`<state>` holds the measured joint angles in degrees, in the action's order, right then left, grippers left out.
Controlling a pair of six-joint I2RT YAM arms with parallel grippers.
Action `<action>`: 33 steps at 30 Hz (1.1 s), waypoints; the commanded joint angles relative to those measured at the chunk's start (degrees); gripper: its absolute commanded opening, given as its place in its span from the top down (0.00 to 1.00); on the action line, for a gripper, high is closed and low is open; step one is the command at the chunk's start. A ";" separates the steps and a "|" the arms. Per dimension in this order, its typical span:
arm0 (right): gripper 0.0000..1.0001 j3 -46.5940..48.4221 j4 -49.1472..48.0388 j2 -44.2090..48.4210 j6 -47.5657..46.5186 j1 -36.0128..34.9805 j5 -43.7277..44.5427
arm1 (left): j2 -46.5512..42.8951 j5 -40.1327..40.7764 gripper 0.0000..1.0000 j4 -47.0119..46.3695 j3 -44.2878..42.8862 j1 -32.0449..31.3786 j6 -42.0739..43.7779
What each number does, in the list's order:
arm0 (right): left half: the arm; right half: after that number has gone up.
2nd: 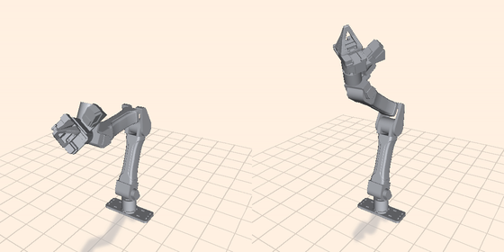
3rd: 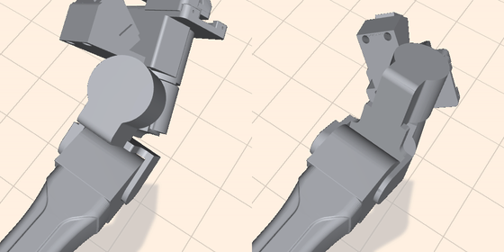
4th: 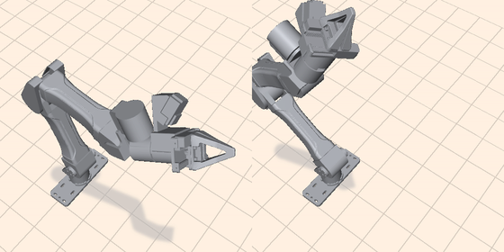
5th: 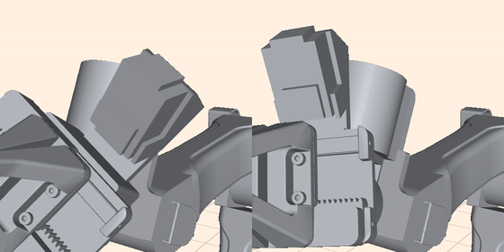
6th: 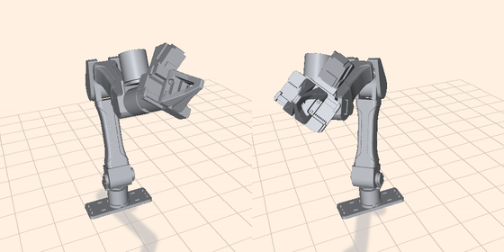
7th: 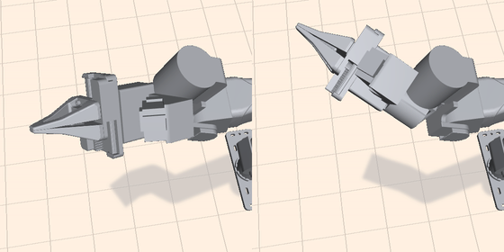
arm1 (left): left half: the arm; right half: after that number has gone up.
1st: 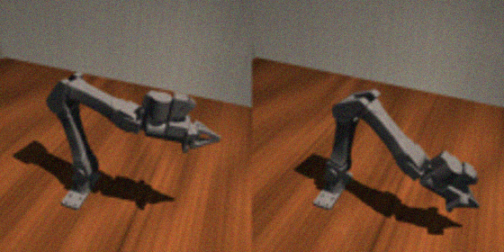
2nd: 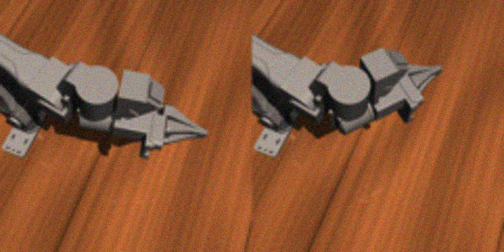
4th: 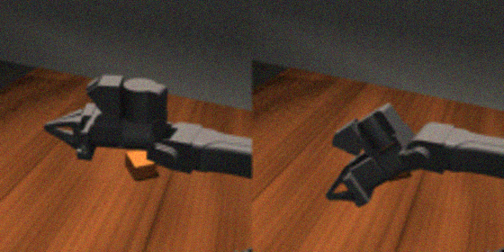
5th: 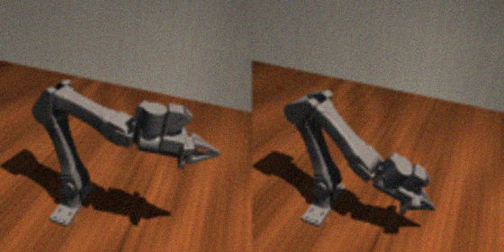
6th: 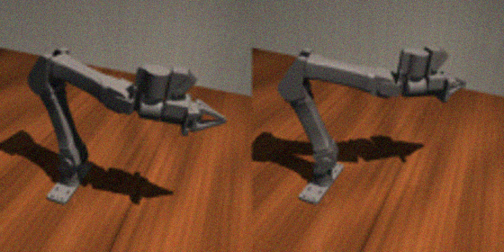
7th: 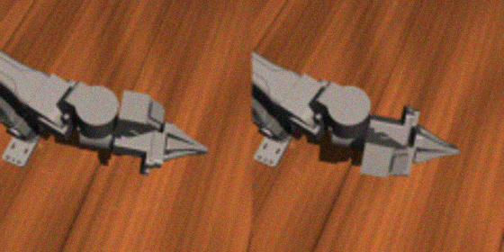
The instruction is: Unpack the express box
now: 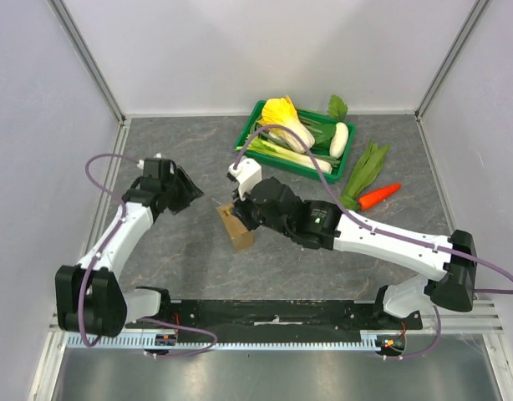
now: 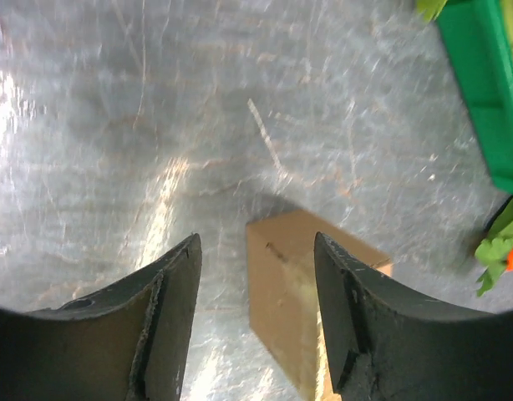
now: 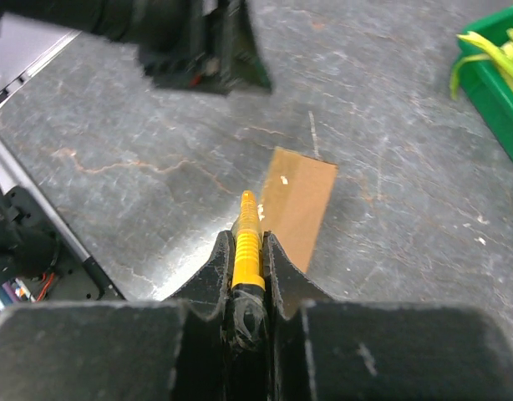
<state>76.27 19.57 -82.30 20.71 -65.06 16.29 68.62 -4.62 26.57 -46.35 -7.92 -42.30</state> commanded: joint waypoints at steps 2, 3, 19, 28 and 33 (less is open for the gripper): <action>1.00 2.66 -3.49 -3.12 -4.53 -4.98 -1.00 | 7.74 -3.08 0.37 2.53 -10.86 1.15 6.96; 1.00 2.66 -3.58 -4.35 -4.54 -6.30 -0.39 | 10.11 -4.68 0.36 2.52 -11.83 1.33 7.41; 1.00 -0.85 -3.75 -11.56 -0.76 -8.60 8.05 | 22.96 -26.05 0.37 1.82 -16.76 1.51 9.26; 1.00 -2.88 -3.31 -12.53 1.70 -7.37 11.39 | 22.88 -29.74 0.37 0.24 -13.95 1.42 8.82; 1.00 -4.02 -2.44 -12.44 3.37 -6.57 12.09 | 22.35 -35.79 0.37 -4.31 -9.74 1.33 6.72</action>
<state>73.30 17.54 -94.78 21.89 -72.20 25.74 91.90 -33.17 27.20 -59.53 -6.74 -35.27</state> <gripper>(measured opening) 0.140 0.629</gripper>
